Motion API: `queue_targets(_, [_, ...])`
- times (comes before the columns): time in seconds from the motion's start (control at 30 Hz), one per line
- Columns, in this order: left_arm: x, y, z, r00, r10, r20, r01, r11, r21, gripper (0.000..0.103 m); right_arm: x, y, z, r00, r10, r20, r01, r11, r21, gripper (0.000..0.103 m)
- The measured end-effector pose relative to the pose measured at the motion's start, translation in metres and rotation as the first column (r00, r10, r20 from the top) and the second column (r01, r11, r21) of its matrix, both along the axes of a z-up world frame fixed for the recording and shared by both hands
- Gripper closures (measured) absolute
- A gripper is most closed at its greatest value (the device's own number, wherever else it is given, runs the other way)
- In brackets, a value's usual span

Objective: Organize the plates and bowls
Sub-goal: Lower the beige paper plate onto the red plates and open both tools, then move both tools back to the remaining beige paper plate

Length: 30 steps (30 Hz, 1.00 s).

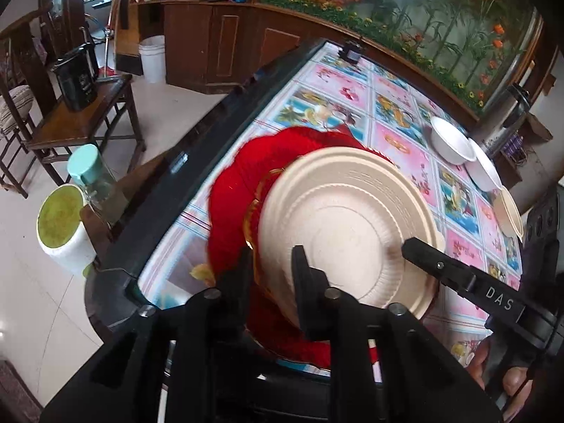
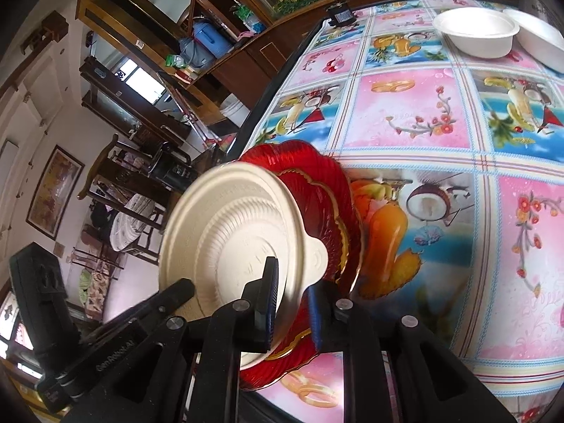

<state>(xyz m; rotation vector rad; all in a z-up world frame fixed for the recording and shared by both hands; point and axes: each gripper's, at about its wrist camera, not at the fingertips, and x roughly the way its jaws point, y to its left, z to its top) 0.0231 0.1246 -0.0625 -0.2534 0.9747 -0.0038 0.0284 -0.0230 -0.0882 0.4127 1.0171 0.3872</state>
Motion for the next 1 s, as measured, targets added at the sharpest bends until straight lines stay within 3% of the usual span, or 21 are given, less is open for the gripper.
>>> queue_targets(0.07, [-0.001, 0.007, 0.002, 1.000, 0.015, 0.008, -0.015, 1.000, -0.017, 0.070, 0.000, 0.000, 0.001, 1.000, 0.000, 0.010, 0.000, 1.000, -0.013, 0.087])
queue_targets(0.27, [-0.003, 0.017, 0.011, 0.998, 0.044, 0.038, -0.043, 0.999, -0.021, 0.070, -0.003, 0.000, 0.011, 0.999, 0.002, 0.049, 0.001, 0.998, -0.065, 0.083])
queue_targets(0.33, [-0.003, 0.018, 0.012, 0.998, 0.049, 0.043, -0.048, 0.999, -0.018, 0.070, -0.004, -0.004, 0.018, 0.997, -0.010, 0.072, 0.015, 0.997, -0.071, 0.072])
queue_targets(0.43, [-0.002, 0.019, 0.011, 0.998, 0.053, 0.036, -0.052, 0.998, -0.021, 0.070, -0.006, -0.016, 0.030, 0.993, -0.028, 0.115, 0.033, 0.999, -0.043, 0.065])
queue_targets(0.83, [-0.006, 0.008, 0.023, 0.997, 0.027, 0.076, -0.024, 0.999, -0.036, 0.070, -0.006, -0.091, 0.033, 0.967, -0.205, 0.149, 0.202, 0.979, 0.036, 0.064])
queue_targets(1.0, [-0.010, -0.015, 0.036, 0.992, -0.033, 0.122, 0.034, 0.999, -0.011, 0.070, -0.010, -0.131, 0.026, 0.943, -0.289, 0.166, 0.288, 0.957, 0.033, 0.064])
